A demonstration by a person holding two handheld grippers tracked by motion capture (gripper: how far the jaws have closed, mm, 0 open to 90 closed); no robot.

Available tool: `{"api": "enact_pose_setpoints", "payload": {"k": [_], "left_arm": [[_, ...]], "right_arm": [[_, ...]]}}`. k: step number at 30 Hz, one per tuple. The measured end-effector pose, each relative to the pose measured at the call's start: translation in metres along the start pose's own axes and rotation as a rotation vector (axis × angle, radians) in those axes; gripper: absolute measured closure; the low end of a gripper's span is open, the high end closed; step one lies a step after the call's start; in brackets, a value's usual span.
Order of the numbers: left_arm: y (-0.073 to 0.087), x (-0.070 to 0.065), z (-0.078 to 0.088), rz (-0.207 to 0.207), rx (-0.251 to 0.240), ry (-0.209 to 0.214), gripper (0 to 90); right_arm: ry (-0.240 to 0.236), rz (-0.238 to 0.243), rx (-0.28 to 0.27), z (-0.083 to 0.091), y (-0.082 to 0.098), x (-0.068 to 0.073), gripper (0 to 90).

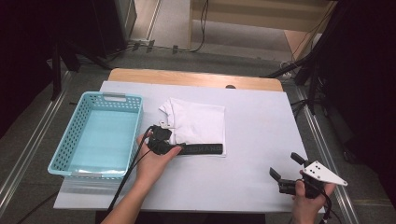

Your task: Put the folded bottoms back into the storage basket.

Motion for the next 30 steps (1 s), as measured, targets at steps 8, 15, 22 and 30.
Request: {"api": "enact_pose_setpoints", "payload": {"k": [8,15,22,30], "left_arm": [[0.002,-0.007,-0.001,-0.048,0.010,-0.043,29.0],[0.001,-0.009,-0.001,-0.047,0.018,-0.034,35.7],[0.000,-0.008,0.000,-0.049,0.026,-0.016,41.4],[-0.001,-0.009,0.000,-0.049,0.032,0.016,51.0]], "right_arm": [[-0.001,0.004,0.001,-0.001,0.000,0.000,0.0],[-0.008,0.005,0.001,-0.003,-0.001,0.002,0.0],[-0.017,0.007,-0.005,-0.006,-0.005,0.004,0.0],[-0.040,0.040,-0.002,-0.018,-0.019,0.012,0.0]]}}
Point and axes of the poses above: each handheld gripper's, and its own axes: z roughly backward along the jaws, y roughly out of its underside, x roughly to its left, the point moved 1 cm from there along -z, roughly forward along the jaws, and after that the axes turned 4 degrees about x, right-handed, at the moved point
